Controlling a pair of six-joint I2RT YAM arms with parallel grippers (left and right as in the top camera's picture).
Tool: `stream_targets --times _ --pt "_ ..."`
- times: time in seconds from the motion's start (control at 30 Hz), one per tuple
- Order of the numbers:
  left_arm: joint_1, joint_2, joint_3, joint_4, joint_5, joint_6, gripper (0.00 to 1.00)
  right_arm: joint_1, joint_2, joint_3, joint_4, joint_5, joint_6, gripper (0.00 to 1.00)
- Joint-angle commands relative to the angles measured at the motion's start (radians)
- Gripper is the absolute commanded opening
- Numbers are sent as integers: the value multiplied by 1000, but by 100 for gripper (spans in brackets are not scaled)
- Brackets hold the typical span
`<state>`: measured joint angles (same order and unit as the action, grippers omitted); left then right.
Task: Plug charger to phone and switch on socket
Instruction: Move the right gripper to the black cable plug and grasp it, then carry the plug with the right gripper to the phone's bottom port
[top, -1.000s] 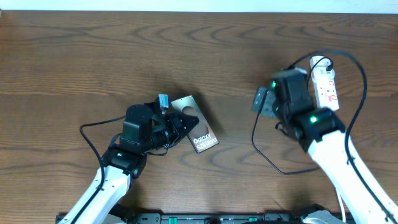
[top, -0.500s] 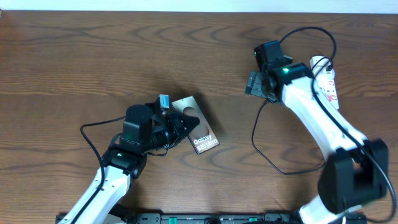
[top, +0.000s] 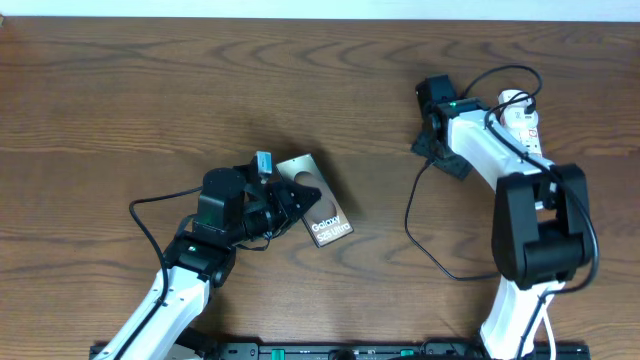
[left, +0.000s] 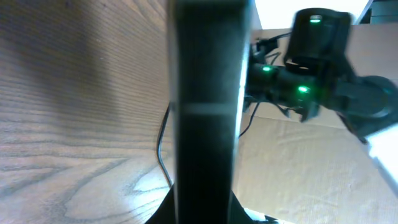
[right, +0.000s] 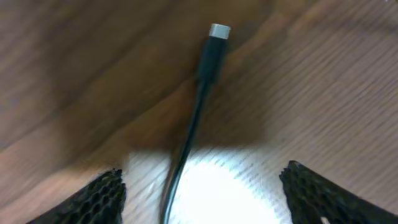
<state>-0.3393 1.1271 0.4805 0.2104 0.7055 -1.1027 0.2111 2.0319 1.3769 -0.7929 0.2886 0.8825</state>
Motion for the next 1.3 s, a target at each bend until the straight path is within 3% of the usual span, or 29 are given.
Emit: stream_targets --times 0.0,0.33,0.4,0.6,0.67,0.7,0.83,0.97,1.27 --pt "3 -9 14 41 27 -31 7 -27 62 16 -4 19 116 74" --pt "3 -6 14 121 -6 -63 7 -30 97 16 39 20 131 66" --pt "3 -3 14 121 -11 -63 8 -28 97 16 50 20 131 61" --pt "27 12 14 125 -22 -71 8 -28 97 16 49 15 131 30" --pt "42 18 14 125 -21 -85 7 -28 97 16 41 15 130 16" --pt "50 24 14 126 -20 -89 7 -27 97 16 37 8 122 2" --pt "66 44 14 129 -10 -89 8 -26 93 16 63 -56 17 1" --pt "71 85 14 163 15 -87 8 -25 61 16 124 -163 -175 1" --pt "80 255 15 475 153 -95 8 19 -139 16 86 -241 -473 1"
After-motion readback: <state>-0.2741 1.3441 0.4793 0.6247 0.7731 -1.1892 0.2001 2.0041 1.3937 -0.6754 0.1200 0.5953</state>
